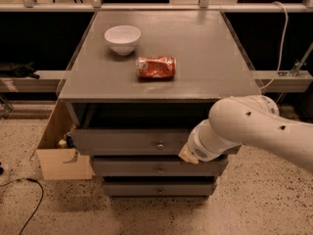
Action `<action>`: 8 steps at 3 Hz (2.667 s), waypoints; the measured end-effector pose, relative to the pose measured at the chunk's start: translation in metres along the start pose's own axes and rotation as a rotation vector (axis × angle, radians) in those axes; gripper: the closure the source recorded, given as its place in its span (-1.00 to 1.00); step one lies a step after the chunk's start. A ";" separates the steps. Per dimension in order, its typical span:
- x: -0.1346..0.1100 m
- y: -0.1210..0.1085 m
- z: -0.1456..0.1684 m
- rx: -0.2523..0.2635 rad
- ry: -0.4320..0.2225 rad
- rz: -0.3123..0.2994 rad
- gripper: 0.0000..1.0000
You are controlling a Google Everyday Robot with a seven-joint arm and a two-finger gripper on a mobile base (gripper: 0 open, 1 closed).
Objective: Close top drawer
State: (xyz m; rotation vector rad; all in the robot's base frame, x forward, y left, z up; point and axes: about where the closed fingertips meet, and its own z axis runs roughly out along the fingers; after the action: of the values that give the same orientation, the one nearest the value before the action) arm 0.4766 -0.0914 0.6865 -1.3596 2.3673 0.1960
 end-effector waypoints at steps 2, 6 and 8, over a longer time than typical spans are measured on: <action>-0.014 -0.021 0.018 0.058 0.027 -0.024 1.00; -0.016 -0.027 0.041 0.084 0.043 -0.033 1.00; -0.052 -0.074 0.053 0.214 0.030 -0.004 1.00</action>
Offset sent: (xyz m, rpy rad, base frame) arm 0.0409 0.0038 -0.0186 -0.0740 -0.0554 -0.0167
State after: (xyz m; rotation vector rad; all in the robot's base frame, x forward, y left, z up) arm 0.5772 -0.0714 0.6653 -1.2741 2.3326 -0.0777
